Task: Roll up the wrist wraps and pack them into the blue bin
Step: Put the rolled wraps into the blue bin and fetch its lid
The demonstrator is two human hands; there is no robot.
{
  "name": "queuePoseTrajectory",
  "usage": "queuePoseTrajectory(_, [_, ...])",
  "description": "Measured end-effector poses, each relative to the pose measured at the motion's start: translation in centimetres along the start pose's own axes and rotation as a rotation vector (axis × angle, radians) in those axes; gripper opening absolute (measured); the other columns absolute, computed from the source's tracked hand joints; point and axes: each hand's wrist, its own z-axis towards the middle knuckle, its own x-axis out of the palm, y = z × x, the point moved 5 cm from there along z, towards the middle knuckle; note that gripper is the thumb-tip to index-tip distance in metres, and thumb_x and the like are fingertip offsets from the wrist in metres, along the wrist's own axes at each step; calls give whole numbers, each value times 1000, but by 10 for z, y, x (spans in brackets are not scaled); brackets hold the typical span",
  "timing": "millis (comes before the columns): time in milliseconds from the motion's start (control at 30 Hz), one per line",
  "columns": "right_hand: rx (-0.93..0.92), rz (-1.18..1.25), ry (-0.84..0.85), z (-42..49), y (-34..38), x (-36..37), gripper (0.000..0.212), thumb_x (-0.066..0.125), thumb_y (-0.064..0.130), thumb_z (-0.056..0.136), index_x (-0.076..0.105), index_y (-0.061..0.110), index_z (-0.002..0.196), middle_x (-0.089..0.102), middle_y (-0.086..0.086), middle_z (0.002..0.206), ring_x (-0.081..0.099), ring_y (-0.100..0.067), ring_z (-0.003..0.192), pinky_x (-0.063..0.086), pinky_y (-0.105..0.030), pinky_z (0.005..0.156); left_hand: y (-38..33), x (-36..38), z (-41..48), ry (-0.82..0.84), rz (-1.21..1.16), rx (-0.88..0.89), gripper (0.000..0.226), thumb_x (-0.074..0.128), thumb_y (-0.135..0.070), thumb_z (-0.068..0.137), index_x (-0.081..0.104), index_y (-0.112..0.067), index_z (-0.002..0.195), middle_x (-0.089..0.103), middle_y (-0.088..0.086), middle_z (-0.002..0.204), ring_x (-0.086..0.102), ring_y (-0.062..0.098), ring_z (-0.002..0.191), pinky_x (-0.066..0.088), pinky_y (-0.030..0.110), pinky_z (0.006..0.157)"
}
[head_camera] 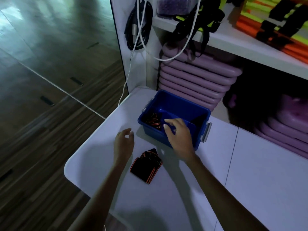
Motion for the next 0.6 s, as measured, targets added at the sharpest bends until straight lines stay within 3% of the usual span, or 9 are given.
queuePoseTrajectory(67, [61,145,-94,-54,-6,3,24,51,39,90,66,22,97,59,14,96,60,-7,89,52,-24,75,31,-5,-21,25,-6,-80,26,53,-24,91,65,-13,111,67,7,114,64,25,100,47,36,89])
queuePoseTrajectory(133, [274,266,-35,-103,-26,26,21,54,45,86,62,27,93,63,9,94,64,-12,84,57,-31,71,55,-5,-41,82,6,-137,25,56,-21,90,67,-10,108,70,9,109,65,26,99,47,34,88])
queuePoseTrajectory(233, [646,332,191,-144,-53,70,32,62,34,88,54,19,116,62,-4,108,60,-17,92,49,-21,69,73,5,-63,248,99,-142,29,56,-26,90,64,-13,115,70,11,109,65,24,99,47,33,86])
queuePoseTrajectory(300, [807,484,237,-153,-53,89,52,62,30,90,44,10,133,59,-3,98,58,-15,80,46,-18,62,73,12,-71,343,141,-79,31,55,-23,90,62,-17,119,69,10,112,64,24,102,47,32,86])
queuePoseTrajectory(367, [772,471,222,-149,-51,97,50,64,26,88,46,8,131,55,0,84,55,-11,70,44,-9,53,71,16,-77,354,152,-43,34,55,-18,89,59,-17,123,67,11,115,62,27,105,45,32,86])
queuePoseTrajectory(433, [728,420,207,-144,-51,102,44,66,23,87,51,8,126,57,1,83,58,-9,72,43,-7,52,69,15,-84,286,131,-63,33,56,-17,88,59,-13,121,67,12,114,62,28,103,45,31,84])
queuePoseTrajectory(600, [730,463,134,-148,-51,97,40,69,20,84,57,7,120,62,-6,109,60,-16,95,47,-16,70,73,8,-110,147,-46,-149,22,59,-19,88,63,-12,109,69,5,97,63,17,89,40,24,70])
